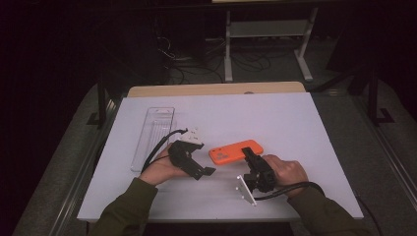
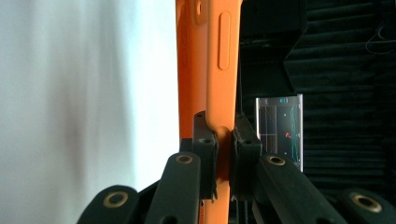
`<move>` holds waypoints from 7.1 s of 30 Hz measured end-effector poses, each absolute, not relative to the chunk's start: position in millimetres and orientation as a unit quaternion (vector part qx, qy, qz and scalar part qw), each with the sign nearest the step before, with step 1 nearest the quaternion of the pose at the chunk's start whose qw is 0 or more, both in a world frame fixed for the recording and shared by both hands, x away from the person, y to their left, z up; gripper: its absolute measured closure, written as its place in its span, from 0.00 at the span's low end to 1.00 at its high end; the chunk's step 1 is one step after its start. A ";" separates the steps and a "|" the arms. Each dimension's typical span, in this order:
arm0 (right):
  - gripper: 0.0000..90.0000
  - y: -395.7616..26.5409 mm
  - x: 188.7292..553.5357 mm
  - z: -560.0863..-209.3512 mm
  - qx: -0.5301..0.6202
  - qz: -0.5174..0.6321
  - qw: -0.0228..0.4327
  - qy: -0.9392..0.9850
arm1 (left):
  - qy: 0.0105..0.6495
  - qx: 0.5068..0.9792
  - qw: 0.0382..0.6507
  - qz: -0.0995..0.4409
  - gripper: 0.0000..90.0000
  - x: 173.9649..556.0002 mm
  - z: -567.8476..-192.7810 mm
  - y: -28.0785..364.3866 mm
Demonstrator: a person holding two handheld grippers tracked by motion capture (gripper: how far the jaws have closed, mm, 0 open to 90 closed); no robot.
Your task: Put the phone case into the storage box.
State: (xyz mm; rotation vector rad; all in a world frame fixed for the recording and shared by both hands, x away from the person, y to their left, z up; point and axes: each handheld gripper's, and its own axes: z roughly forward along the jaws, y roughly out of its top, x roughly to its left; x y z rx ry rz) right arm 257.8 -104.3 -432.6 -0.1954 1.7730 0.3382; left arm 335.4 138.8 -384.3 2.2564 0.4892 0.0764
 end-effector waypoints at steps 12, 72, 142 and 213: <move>0.90 -113.0 262.6 -428.7 -0.064 0.150 0.617 0.770 | 0.195 0.892 0.406 0.041 0.00 342.1 -386.7 152.3; 0.90 -126.8 275.4 -417.7 0.059 0.227 0.552 0.800 | 0.208 0.889 0.406 0.028 0.00 343.7 -391.3 151.0; 0.90 -147.1 304.4 -399.3 0.362 0.399 0.279 0.795 | 0.264 0.855 0.444 0.049 0.00 349.6 -378.7 150.3; 0.90 -105.3 294.3 -399.7 0.368 0.415 0.221 0.802 | 0.335 0.776 0.529 0.076 0.00 355.8 -374.8 102.0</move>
